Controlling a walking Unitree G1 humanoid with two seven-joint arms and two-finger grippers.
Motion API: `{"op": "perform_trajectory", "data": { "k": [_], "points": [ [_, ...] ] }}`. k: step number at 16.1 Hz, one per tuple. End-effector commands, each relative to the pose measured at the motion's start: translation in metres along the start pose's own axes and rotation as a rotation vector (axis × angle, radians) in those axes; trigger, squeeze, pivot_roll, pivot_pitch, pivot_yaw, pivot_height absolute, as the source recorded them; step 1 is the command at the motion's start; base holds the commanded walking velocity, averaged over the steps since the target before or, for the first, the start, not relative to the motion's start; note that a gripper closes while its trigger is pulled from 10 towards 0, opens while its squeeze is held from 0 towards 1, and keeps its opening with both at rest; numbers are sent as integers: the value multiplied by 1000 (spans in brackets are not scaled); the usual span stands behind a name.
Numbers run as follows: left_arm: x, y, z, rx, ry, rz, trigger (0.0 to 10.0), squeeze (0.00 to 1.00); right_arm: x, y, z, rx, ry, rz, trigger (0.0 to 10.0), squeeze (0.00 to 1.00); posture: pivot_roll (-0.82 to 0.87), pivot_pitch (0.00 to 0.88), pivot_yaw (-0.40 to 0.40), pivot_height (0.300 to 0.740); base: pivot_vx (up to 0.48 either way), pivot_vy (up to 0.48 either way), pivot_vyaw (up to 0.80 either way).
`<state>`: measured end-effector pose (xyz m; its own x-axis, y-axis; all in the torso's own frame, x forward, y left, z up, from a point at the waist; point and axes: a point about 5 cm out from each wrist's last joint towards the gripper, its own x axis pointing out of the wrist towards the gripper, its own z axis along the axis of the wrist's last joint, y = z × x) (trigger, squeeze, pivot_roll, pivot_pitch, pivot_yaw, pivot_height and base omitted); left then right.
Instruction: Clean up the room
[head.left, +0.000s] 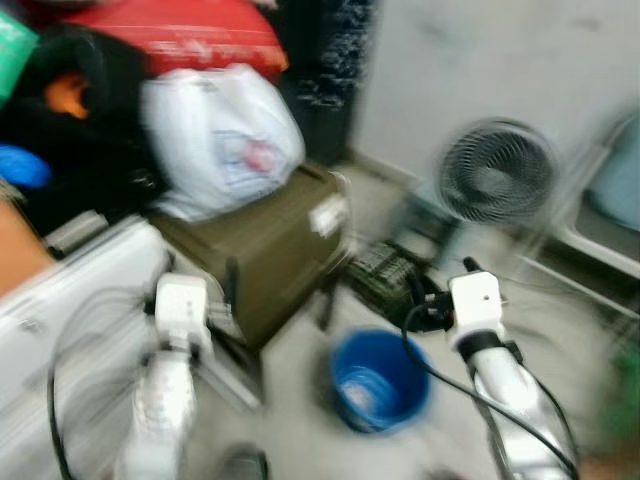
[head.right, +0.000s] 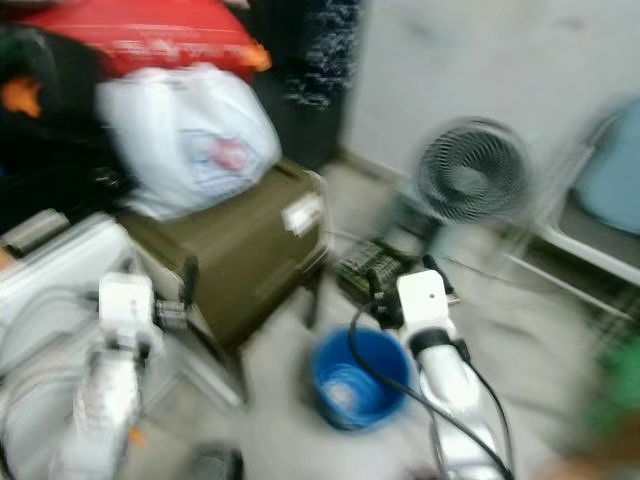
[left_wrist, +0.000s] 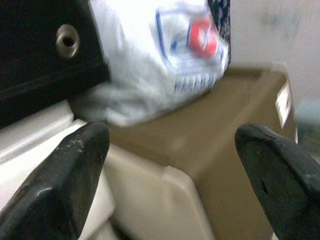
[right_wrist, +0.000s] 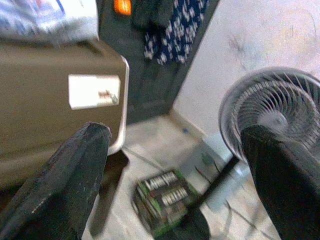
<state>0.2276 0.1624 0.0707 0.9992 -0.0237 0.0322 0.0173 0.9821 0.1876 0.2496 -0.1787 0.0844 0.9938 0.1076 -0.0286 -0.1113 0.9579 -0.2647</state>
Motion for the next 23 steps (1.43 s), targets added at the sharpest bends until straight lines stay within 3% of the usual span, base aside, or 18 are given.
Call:
{"op": "perform_trajectory", "data": {
  "k": [1,5,9,15,18,23],
  "points": [
    [5,0,9,18,-42,-11,10000,0,-2,-3,-3,-2,17,-11,10000,0,-57,0,-45,740,0,0,800],
    [5,6,12,36,-39,16,10000,0,-5,-3,-6,32,31,-48,10000,0,-52,0,-42,740,0,0,800],
    [12,1,17,41,-51,26,10000,0,2,-1,-4,25,17,-23,10000,0,-45,0,-50,740,0,0,800],
    [3,4,10,64,-27,21,10000,0,-11,-9,-12,14,45,-38,10000,0,-56,0,-43,740,0,0,800],
    [6,1,12,60,-33,0,10000,0,-9,-6,-10,15,38,-35,10000,0,-58,0,-39,740,0,0,800],
    [-1,11,9,88,-18,-9,10000,0,-8,-5,-9,12,32,-21,10000,0,-43,0,-45,740,0,0,800]
  ]
}}
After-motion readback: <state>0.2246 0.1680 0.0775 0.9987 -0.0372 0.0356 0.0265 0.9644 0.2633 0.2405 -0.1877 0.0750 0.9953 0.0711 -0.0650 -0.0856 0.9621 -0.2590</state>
